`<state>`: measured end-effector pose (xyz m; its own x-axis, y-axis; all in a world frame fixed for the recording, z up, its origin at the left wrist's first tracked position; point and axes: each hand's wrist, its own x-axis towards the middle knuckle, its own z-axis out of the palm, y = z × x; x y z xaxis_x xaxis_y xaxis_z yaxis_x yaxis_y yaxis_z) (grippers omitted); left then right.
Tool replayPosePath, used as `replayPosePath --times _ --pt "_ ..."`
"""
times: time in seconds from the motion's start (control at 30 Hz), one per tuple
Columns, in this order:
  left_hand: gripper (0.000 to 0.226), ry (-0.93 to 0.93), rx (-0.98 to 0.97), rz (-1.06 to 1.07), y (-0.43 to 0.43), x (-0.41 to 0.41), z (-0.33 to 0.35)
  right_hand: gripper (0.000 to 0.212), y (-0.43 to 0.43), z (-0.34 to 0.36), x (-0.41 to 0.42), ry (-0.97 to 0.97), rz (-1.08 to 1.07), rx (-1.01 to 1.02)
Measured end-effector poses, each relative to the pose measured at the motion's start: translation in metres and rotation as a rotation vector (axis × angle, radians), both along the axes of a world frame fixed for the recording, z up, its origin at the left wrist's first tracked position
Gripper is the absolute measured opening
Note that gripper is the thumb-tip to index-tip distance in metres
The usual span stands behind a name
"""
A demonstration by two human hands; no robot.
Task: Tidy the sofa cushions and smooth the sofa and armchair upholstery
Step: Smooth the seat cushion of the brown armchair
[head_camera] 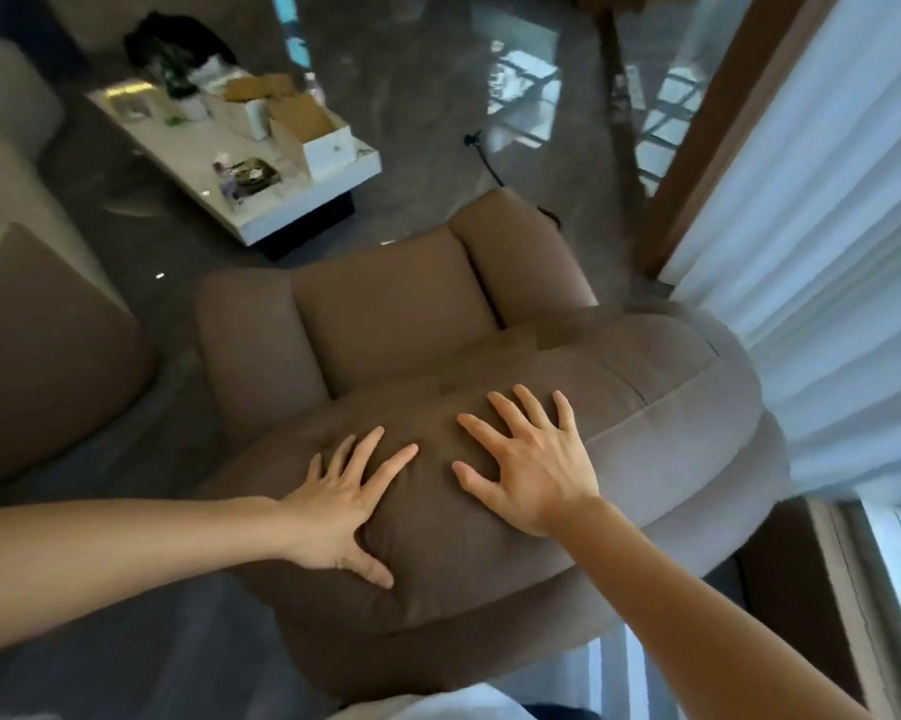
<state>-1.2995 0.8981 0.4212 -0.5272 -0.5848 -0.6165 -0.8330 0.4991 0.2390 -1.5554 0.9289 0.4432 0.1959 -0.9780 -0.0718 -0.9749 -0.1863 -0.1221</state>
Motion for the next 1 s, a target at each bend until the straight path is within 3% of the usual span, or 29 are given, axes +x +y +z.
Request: replayPosePath --times 0.37,0.73,0.87,1.0 --pt "0.128 0.078 0.013 0.351 0.000 -0.126 0.022 0.075 -0.062 0.007 -0.121 0.036 0.255 -0.002" --pt "0.123 0.193 -0.027 0.506 -0.010 -0.228 0.000 0.080 -0.119 0.002 -0.221 0.116 0.404 -0.002" --pt "0.120 0.182 -0.035 0.555 -0.008 -0.253 0.012 0.090 -0.144 0.008 -0.246 0.161 0.540 0.099" --pt "0.112 0.167 -0.052 0.634 0.001 -0.280 0.022 0.095 -0.194 0.019 -0.271 0.222 0.855 0.351"
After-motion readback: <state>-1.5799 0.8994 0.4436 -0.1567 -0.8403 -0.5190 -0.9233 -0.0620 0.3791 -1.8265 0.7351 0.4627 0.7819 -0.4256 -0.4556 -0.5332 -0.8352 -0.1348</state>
